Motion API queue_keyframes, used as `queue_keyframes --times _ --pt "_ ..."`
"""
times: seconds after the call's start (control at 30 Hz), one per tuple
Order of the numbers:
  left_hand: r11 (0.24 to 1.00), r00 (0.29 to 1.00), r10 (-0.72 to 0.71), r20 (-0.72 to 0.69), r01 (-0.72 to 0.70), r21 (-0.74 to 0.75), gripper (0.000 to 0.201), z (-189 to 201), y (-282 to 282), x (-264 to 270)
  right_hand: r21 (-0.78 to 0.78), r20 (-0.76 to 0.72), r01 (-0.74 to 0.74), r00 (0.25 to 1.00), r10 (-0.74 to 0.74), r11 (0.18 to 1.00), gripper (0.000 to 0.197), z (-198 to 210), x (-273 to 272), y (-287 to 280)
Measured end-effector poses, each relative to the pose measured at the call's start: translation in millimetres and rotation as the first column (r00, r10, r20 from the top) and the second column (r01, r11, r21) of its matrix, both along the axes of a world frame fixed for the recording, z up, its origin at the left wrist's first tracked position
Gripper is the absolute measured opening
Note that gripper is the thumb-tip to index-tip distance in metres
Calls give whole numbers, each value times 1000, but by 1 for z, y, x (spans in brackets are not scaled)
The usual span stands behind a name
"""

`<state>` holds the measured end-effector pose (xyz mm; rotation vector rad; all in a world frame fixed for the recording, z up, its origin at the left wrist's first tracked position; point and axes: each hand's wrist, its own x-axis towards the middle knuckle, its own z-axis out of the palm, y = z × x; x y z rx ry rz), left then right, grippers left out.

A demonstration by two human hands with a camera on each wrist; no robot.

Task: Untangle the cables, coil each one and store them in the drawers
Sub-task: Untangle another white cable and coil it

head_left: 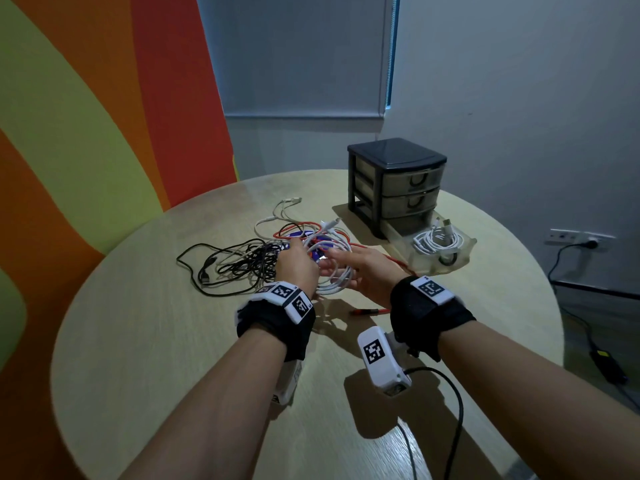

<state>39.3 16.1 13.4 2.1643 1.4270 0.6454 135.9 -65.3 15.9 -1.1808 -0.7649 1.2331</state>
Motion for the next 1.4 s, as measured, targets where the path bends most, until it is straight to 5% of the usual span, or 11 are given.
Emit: queue_keyframes --times 0.07,0.43,0.77,1.17,1.4 --pt "1000 1000 10 13 -10 -19 26 -1 1 0 36 16 5 1000 -5 999 11 -1 -3 -1" --pt "985 971 -172 168 164 58 21 -4 3 0 16 34 95 995 -96 995 64 -1 -7 9" --pt "963 960 -257 108 244 117 16 -7 4 0 -31 2 127 992 -127 991 48 4 -3 7" --pt "918 911 -392 128 380 111 42 -12 2 -1 -57 -42 223 973 -226 973 42 7 23 0" --pt "953 950 -276 143 251 168 34 -16 9 3 -167 18 87 996 -85 982 42 9 33 -8"
